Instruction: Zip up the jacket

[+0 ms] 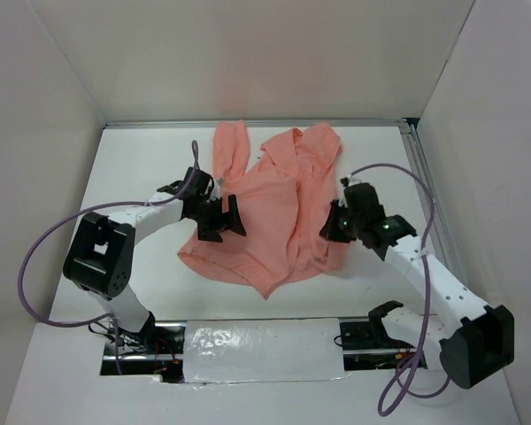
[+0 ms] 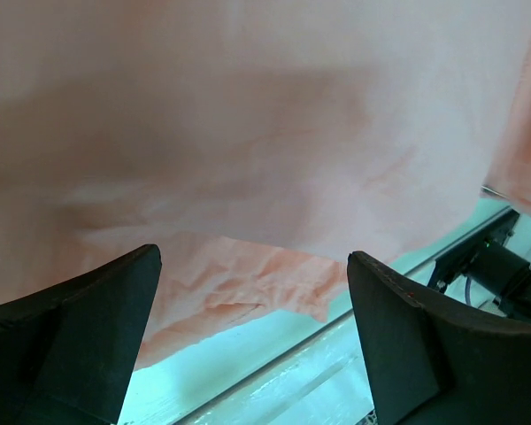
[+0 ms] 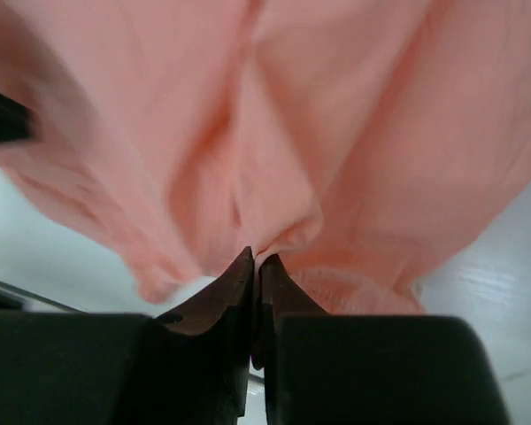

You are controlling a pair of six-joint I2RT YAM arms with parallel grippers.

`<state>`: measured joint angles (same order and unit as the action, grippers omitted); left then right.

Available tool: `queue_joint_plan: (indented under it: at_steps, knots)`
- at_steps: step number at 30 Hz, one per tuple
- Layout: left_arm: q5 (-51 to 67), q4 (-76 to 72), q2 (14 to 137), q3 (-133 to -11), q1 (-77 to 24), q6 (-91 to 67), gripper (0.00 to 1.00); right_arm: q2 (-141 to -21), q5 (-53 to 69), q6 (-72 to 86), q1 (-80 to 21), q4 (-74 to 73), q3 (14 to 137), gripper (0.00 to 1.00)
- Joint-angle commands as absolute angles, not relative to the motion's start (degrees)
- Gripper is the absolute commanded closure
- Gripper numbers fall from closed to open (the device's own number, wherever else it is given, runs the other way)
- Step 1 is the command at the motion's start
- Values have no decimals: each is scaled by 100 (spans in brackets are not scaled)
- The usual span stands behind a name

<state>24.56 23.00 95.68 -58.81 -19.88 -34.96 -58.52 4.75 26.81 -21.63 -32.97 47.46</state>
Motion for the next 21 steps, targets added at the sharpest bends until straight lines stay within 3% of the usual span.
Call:
queue_joint_plan:
  at_steps: [1,2,4,5,7,9,14,21]
  knots:
    - [2514,2417,9290,-5985,-2153,-3577,1,-5976,65,3031,-2390,-3559,4264,85]
    - [2514,2434,9238,-6003,-2188,-3577,1,-5985,-165,3137,-2382,-3716,4193,67]
    - [2453,2478,9185,-6020,-2285,-3595,1,-5977,-527,3313,-2321,-3866,4087,51]
    - [2435,2487,9141,-6055,-2320,-3595,1,-5907,-597,3400,-2268,-4015,4070,25]
    - [2373,2557,9106,-6091,-2408,-3612,1,-5793,-729,3454,-2250,-4122,4069,10]
    - [2364,2619,9053,-6161,-2496,-3612,1,-5520,-782,3612,-2250,-4236,4087,7]
    - [2312,2654,8781,-6162,-2776,-3604,1,-4810,-627,3701,-2355,-4553,4394,11]
    - [2575,2356,8464,-5705,-3190,-3577,1,-4456,228,3472,-3460,-4070,4448,11]
